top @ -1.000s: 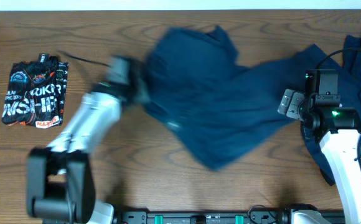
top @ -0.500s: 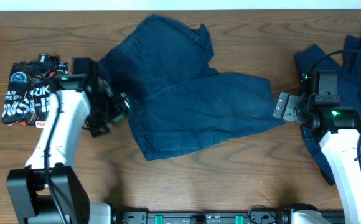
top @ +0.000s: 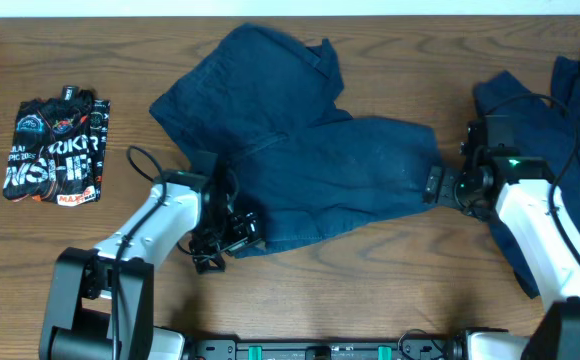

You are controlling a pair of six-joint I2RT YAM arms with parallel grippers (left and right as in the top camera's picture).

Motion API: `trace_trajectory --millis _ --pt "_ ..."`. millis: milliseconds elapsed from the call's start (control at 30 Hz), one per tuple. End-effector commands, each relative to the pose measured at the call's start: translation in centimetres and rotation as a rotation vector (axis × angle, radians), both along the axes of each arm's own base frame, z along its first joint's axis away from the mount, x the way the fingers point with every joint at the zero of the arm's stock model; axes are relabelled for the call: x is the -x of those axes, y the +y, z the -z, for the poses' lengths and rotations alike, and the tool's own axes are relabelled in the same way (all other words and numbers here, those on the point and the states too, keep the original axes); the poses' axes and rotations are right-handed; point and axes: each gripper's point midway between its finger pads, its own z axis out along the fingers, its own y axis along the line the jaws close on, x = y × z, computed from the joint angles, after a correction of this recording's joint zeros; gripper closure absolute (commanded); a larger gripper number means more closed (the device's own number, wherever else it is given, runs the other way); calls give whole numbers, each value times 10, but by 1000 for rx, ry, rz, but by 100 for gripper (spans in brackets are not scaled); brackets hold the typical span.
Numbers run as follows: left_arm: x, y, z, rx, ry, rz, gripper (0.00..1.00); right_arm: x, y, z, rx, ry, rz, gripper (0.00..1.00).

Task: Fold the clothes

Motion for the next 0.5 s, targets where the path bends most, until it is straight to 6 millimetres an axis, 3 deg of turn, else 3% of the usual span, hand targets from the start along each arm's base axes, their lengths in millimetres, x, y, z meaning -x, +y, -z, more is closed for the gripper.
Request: trace_trajectory --millis 0,67,267,333,400,467 --pt "4 -11 3 -4 31 -56 5 -1 9 16 -79 16 78 4" --pt "0 -16 4 -2 12 -64 5 -4 11 24 -99 8 106 5" --pt "-9 -25 9 -58 -5 -161 25 -10 10 39 -123 -23 234 13" --pt "-15 -22 12 -107 -31 -198 44 -11 9 41 -132 -32 272 20" --pt "-22 -17 15 -144 -64 -222 72 -11 9 44 -144 -39 329 29" --pt "-24 -13 16 -166 -68 -241 92 -11 8 46 -152 -42 374 54"
